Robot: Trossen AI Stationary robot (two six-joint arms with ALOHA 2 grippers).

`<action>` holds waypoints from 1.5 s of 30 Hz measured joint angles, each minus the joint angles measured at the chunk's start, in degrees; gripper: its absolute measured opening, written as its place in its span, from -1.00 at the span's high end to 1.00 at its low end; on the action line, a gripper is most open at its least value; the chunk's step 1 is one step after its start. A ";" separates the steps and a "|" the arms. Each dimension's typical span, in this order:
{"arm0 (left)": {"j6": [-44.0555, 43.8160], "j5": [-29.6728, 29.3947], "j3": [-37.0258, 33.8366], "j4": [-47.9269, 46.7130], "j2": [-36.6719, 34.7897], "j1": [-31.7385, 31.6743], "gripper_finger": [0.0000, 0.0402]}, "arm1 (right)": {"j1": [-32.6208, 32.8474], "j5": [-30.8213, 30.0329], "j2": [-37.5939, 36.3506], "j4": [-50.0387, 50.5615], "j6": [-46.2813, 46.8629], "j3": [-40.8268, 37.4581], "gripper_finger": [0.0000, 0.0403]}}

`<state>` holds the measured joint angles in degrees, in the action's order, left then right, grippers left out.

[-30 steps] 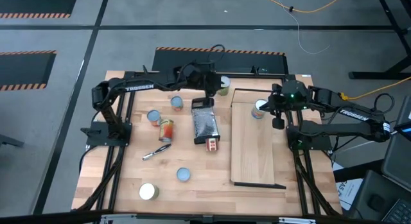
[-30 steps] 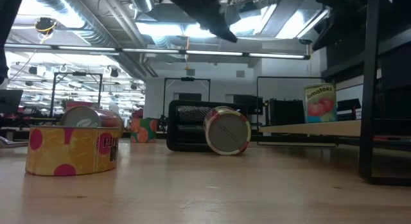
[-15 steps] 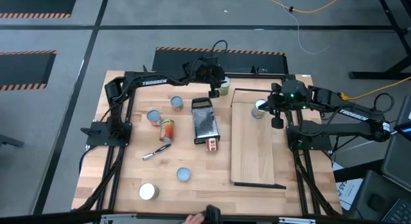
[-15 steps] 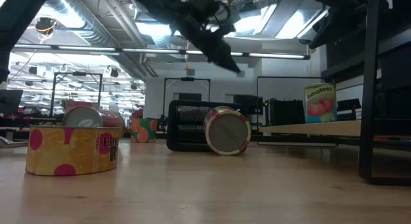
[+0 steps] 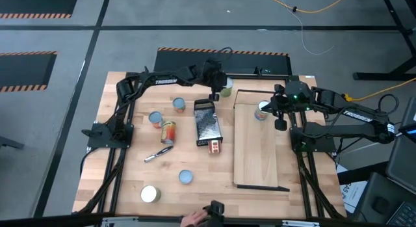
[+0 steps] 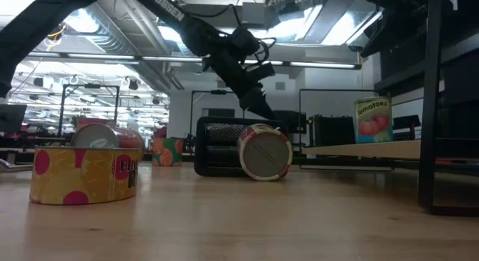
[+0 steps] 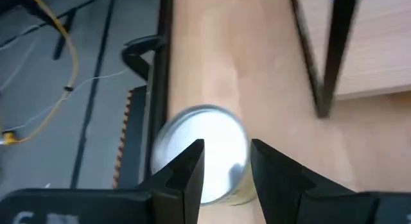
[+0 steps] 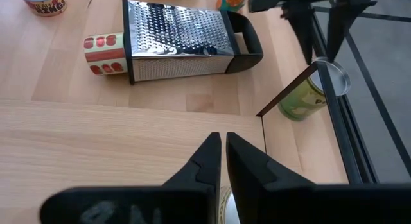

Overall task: Pick and place cans onto a shelf
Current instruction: Put the canned pears on the shelf

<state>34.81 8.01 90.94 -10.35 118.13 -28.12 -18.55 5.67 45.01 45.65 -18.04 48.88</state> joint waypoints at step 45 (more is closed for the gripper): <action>-0.27 -1.61 0.07 -0.52 2.62 -0.42 0.98 | 0.00 -0.02 0.00 0.02 -0.02 -0.02 0.85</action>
<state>34.55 6.40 91.00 -10.87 120.75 -28.54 -18.55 5.65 45.01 45.67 -18.06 48.86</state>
